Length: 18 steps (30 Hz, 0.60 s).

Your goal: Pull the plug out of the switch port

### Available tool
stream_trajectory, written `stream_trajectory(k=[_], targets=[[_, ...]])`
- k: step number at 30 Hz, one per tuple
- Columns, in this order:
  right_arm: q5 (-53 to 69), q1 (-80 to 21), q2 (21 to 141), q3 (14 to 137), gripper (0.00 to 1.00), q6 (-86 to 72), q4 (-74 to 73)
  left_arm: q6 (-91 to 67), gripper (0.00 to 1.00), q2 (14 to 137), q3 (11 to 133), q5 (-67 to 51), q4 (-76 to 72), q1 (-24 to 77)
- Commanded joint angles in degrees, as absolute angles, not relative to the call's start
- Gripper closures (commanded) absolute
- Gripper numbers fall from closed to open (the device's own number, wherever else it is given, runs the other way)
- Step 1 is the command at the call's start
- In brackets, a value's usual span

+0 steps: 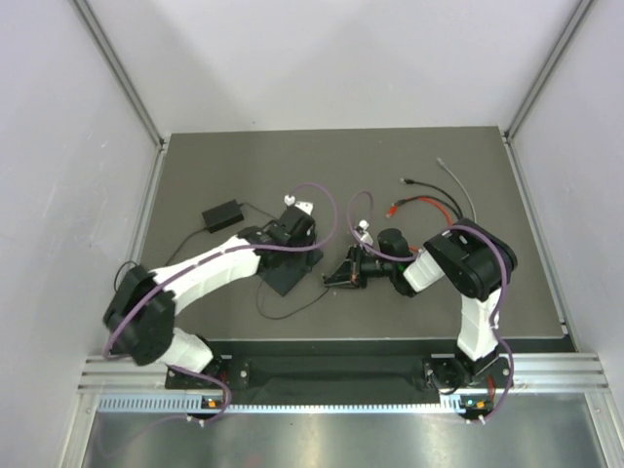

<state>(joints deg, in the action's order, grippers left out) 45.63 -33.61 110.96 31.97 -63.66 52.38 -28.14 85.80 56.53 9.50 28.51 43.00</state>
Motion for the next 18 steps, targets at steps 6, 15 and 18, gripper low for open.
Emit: stream_trajectory(k=[6, 15, 18], targets=[[46.41, -36.83, 105.30, 34.71, 1.00, -63.81, 55.47, -30.94, 0.46, 64.61, 57.04, 4.55, 28.47, 43.15], [43.52, -36.74, 103.71, 53.92, 1.00, -59.15, 40.08, -33.04, 0.44, 56.87, 57.31, 13.98, 36.83, 43.07], [37.90, -36.65, 106.34, 62.36, 1.00, -59.85, 40.96, -34.53, 0.46, 54.67, 56.08, 14.15, 36.12, 43.15]])
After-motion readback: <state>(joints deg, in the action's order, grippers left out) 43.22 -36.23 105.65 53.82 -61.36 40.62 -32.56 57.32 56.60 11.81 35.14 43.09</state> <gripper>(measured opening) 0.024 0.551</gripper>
